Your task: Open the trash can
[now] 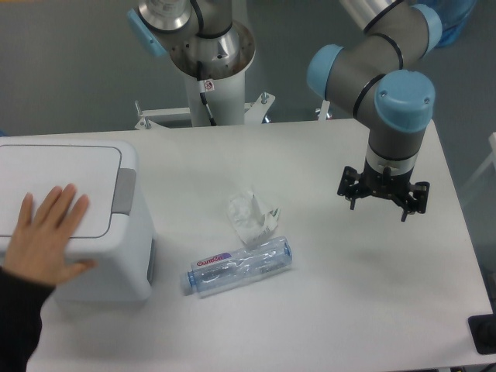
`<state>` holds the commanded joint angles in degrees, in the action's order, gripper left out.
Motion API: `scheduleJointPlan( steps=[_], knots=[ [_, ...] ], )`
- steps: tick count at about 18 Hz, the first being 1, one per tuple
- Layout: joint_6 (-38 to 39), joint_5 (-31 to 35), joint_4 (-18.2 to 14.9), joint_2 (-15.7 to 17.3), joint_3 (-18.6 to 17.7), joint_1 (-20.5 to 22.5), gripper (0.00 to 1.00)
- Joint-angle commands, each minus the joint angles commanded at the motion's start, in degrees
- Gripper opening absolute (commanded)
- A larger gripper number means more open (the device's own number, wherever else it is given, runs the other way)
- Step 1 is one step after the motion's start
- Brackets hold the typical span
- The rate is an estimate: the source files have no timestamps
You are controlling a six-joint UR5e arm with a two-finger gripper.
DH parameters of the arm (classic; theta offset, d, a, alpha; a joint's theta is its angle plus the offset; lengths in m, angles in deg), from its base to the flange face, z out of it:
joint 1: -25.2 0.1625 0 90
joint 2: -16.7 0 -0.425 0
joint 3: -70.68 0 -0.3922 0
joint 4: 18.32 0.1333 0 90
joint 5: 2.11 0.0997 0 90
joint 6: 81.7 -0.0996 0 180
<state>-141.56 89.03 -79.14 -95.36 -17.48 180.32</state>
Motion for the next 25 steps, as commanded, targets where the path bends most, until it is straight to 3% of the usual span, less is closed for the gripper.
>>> scheduleJointPlan(
  steps=[8, 11, 17, 19, 25],
  knots=[
    [0.1, -1.0, 0.0, 0.3, 0.6, -1.5, 1.0],
    [5.3, -1.4, -0.1, 0.8, 0.9, -2.3, 1.0],
    [20.5, -9.6, 0.0, 1.8, 0.9, -5.0, 1.0],
    [26.3, -15.3, 0.0, 3.1, 0.9, -5.0, 1.0],
    [29.4, -27.6, 0.2, 9.1, 0.4, -6.9, 1.0]
  ],
)
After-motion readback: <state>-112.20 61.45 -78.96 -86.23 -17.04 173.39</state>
